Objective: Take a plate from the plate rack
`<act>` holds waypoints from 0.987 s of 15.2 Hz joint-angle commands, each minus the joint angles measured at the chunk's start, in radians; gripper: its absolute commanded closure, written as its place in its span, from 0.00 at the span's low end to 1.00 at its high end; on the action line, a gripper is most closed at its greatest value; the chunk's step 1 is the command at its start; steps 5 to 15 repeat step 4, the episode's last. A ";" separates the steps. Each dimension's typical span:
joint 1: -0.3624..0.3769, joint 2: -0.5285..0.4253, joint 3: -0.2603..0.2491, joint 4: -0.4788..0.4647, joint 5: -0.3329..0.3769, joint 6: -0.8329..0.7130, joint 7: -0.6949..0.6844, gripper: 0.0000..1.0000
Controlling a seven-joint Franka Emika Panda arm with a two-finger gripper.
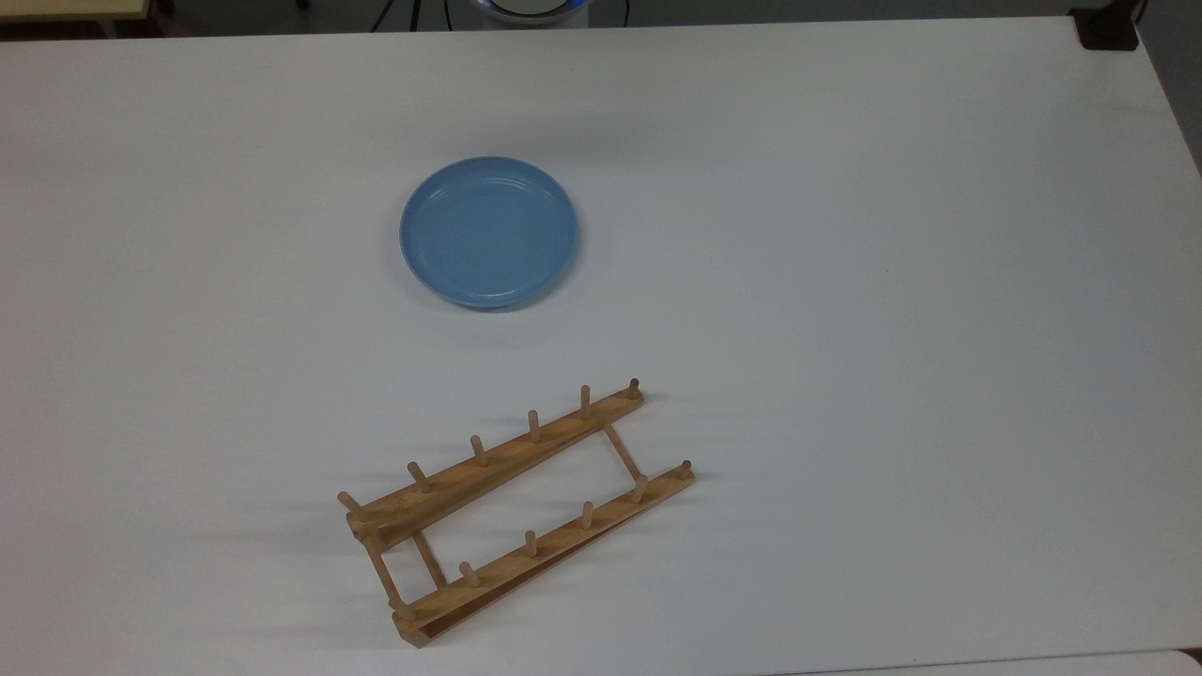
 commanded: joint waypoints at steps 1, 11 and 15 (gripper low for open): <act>0.038 -0.021 -0.032 -0.032 -0.013 0.029 -0.030 0.00; 0.044 -0.018 -0.032 -0.030 -0.013 0.027 -0.041 0.00; 0.044 -0.018 -0.032 -0.030 -0.013 0.027 -0.041 0.00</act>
